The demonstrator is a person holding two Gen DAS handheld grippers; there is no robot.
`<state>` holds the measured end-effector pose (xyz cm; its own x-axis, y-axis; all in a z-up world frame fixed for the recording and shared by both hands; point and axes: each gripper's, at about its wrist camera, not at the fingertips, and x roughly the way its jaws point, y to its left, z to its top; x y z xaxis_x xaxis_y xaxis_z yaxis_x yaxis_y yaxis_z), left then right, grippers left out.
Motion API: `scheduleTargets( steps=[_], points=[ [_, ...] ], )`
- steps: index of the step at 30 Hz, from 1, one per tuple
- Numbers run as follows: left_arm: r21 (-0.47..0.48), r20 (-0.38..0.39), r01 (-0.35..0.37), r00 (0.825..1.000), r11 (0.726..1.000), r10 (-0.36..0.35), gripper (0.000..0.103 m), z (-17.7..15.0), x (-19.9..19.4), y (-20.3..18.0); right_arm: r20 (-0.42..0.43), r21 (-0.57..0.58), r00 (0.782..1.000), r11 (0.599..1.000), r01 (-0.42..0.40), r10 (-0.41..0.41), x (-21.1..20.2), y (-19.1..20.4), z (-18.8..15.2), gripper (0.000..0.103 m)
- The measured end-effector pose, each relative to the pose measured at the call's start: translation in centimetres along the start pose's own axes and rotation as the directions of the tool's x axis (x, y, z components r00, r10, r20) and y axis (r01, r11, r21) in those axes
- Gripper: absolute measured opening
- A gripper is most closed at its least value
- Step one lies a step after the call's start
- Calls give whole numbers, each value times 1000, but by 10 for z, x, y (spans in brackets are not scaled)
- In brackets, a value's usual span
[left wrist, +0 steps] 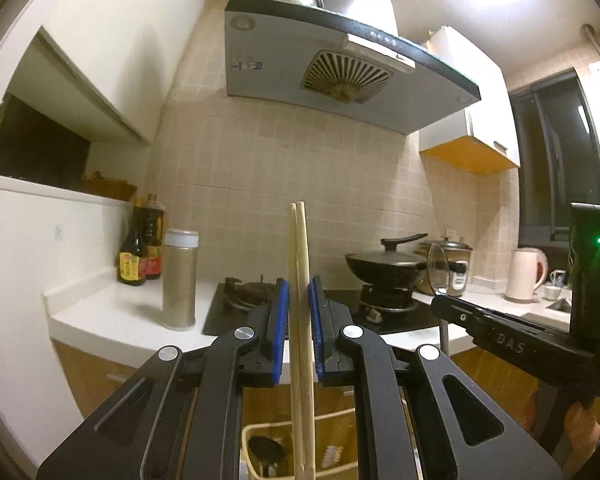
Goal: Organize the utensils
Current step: 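Lift both over the tan basket and open both tools to drop chopsticks and spoon, then lower the right tool onto a silver spoon and grasp it while the left tool reaches chopsticks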
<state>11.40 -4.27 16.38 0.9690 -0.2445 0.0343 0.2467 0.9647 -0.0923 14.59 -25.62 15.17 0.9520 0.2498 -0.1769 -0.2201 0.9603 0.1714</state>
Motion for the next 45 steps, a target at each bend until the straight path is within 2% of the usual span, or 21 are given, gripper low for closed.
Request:
scheduleTargets(
  steps=[3,7,15,17,21,23,26,29,34,35,36,41,45],
  points=[
    [19,12,-19,1000,1000,19,9,-10,12,3,-10,-35,999,999,31,-32,21,-2,-10,10],
    [-5,4,-50,999,999,50,9,-22,28,14,-9,-58,999,997,47,-48,39,-3,-21,10],
    [-25,9,-101,995,995,101,9,-42,44,20,-2,-39,998,998,56,-57,50,-11,-37,10],
    [-19,0,-94,996,995,94,10,-46,46,19,11,-36,998,997,62,-62,48,-12,-42,10],
    [-3,-5,-102,995,995,102,12,-54,42,17,-16,-20,999,999,43,-43,48,-16,-51,11],
    [13,-3,-130,991,991,130,27,-55,35,17,-27,-27,999,999,44,-45,45,-16,-53,11],
    [18,-2,-133,991,991,133,34,-50,22,17,-37,-4,999,999,33,-33,34,-19,-54,14],
    [17,-2,-130,992,991,130,40,-43,6,16,-31,12,999,999,32,-32,13,-19,-51,28],
    [-8,-21,-115,993,993,115,44,-32,-35,17,-13,2,999,999,47,-47,-34,-11,-53,38],
    [-10,-29,-109,994,994,109,46,-32,-40,17,-10,2,999,999,50,-50,-42,-10,-55,46],
    [-12,-50,-94,994,996,93,47,-33,-48,16,-5,0,998,998,55,-55,-53,-8,-57,48],
    [18,-121,-58,991,998,59,50,-44,-77,10,-34,-24,998,998,56,-57,-86,3,-72,48],
    [9,-194,-31,980,999,32,53,-59,-95,10,-84,-32,995,999,41,-44,-102,10,-88,48]
  ],
)
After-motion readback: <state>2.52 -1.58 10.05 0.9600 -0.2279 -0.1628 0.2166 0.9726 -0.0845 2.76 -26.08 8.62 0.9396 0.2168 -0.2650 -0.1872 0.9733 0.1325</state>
